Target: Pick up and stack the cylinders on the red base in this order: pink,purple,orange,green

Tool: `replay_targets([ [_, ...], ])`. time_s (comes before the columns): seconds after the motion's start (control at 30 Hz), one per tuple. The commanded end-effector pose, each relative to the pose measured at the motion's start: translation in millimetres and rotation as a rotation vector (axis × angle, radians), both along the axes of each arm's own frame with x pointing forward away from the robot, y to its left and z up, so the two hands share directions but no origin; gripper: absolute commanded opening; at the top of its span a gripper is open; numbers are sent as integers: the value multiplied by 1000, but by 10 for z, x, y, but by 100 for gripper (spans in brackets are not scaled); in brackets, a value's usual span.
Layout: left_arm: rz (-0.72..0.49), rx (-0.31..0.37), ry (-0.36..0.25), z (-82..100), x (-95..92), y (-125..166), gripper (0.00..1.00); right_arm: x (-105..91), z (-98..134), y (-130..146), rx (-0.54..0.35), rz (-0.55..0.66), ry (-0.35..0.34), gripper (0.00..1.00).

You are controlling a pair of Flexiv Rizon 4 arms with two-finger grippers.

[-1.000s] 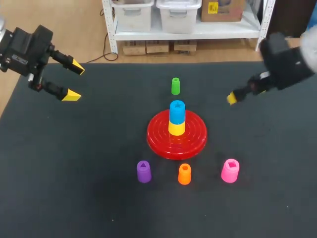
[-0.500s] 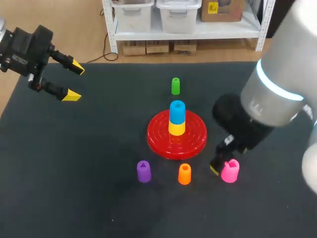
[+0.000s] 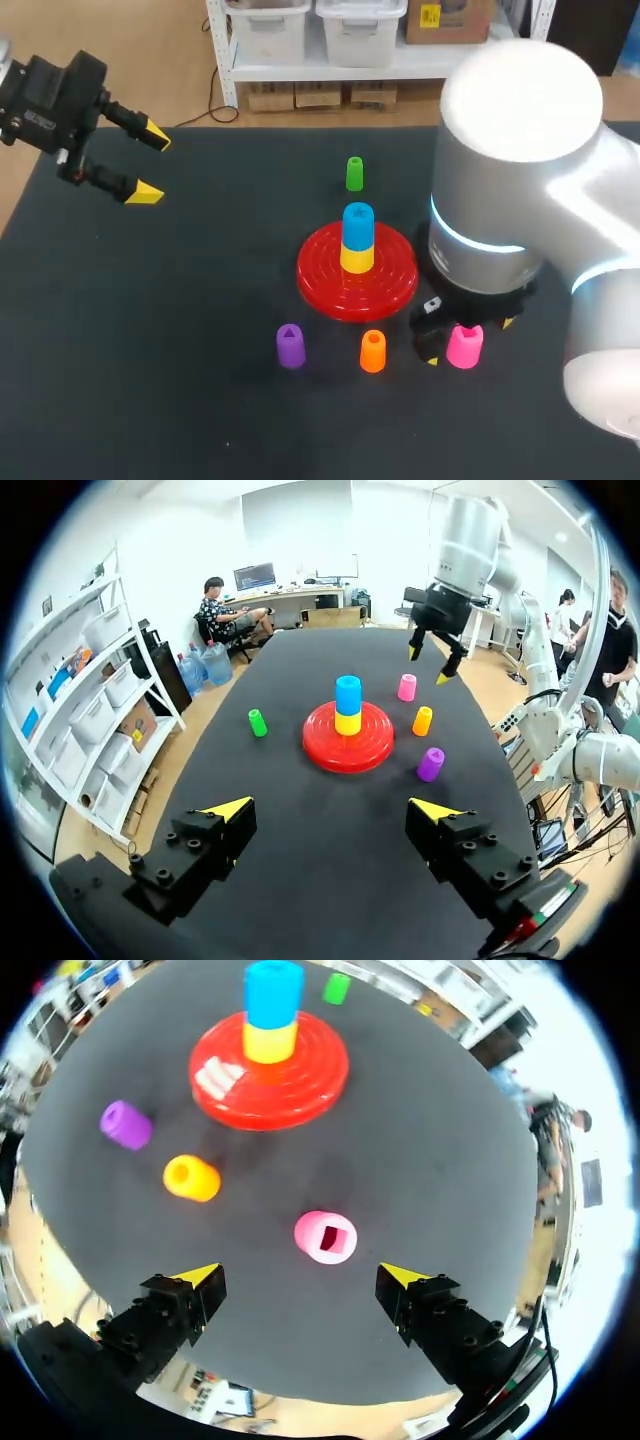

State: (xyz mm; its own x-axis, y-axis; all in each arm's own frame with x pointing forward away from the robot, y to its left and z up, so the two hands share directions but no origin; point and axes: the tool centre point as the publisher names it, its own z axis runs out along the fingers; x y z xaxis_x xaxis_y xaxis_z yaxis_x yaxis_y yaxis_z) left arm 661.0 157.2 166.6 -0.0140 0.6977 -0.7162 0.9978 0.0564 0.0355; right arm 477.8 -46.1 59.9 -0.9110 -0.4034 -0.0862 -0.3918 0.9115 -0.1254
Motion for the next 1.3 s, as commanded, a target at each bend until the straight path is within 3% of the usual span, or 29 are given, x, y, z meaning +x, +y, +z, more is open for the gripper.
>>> replay_targets([
  [0.03, 0, -3, -4, -12, -7, 9, 100, 12, -119, -129, 72, -60, -11, 100],
  [0.27, 0, -3, -4, -12, -7, 9, 100, 74, -205, -190, 130, -122, -15, 100],
  [0.43, 0, -3, -4, -12, -7, 9, 100, 107, -111, -161, 194, -107, -76, 100],
  [1.13, 0, -3, -4, -12, -7, 9, 100, 107, -111, -161, 194, -107, -76, 100],
  [1.3, 0, -3, -4, -12, -7, 9, 100, 130, -260, -207, 155, -162, -30, 100],
])
